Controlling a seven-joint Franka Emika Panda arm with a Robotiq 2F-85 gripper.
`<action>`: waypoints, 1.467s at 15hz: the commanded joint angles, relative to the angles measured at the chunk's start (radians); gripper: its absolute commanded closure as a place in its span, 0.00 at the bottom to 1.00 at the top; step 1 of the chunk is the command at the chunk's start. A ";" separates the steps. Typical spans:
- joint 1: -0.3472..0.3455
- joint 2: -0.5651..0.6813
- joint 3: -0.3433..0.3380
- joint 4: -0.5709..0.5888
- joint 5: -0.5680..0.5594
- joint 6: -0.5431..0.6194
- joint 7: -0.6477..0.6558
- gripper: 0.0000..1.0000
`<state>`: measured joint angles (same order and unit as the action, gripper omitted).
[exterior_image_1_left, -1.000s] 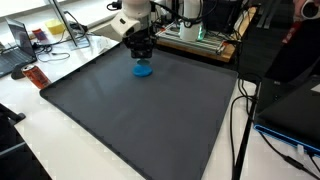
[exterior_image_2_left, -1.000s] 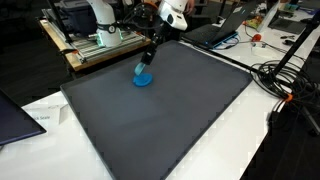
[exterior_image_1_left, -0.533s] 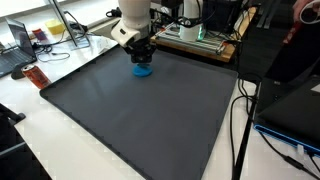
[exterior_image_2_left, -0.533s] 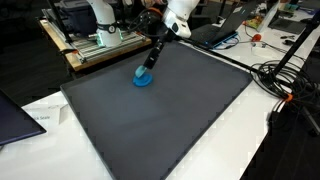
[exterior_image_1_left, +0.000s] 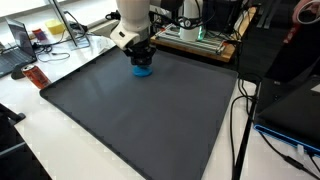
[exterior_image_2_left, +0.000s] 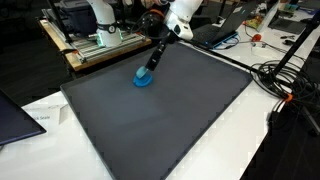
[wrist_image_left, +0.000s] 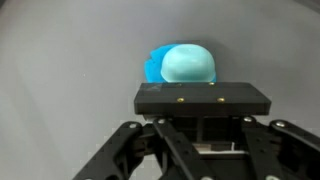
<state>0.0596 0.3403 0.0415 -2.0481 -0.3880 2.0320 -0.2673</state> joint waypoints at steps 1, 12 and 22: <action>-0.014 0.030 0.012 0.023 0.046 0.066 -0.001 0.77; -0.049 0.016 0.014 0.002 0.134 0.189 -0.004 0.77; -0.062 -0.009 0.010 -0.011 0.174 0.250 -0.006 0.77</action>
<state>0.0072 0.3413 0.0401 -2.0495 -0.2593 2.1800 -0.2673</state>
